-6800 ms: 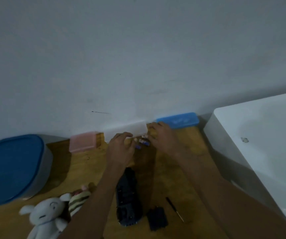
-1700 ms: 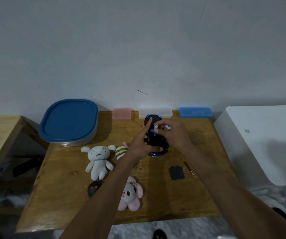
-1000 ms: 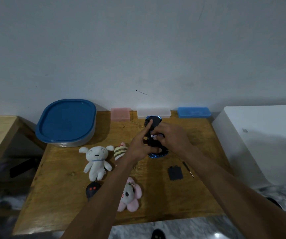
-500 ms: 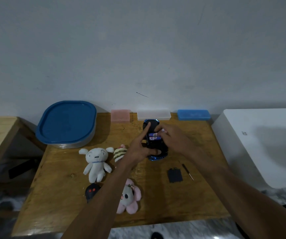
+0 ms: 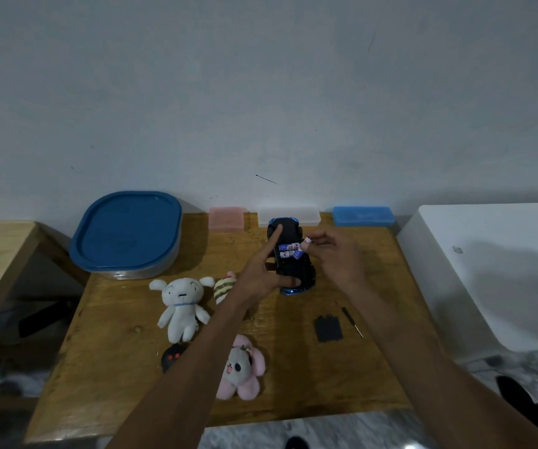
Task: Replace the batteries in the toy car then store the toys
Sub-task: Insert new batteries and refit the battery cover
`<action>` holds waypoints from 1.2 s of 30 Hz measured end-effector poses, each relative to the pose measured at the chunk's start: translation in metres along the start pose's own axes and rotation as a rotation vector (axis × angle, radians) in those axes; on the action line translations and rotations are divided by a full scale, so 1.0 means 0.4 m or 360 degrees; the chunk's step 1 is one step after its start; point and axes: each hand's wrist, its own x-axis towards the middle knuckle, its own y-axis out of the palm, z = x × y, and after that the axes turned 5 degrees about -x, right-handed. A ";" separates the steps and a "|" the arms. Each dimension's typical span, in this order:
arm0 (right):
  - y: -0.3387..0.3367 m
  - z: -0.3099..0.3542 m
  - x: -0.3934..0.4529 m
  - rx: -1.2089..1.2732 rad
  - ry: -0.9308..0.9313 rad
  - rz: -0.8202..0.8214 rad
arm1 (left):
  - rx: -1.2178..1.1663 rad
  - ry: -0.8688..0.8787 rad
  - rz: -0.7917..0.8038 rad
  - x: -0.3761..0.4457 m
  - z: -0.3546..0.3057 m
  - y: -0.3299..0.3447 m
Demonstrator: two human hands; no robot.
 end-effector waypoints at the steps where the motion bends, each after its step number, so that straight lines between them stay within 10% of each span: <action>1: 0.002 -0.006 -0.004 -0.0046 0.0007 -0.0012 | -0.0003 0.0002 0.0003 -0.001 -0.001 -0.002; 36: 0.025 -0.051 -0.001 -0.0709 -0.0014 -0.0086 | -0.0055 0.0045 -0.0070 0.000 -0.028 0.046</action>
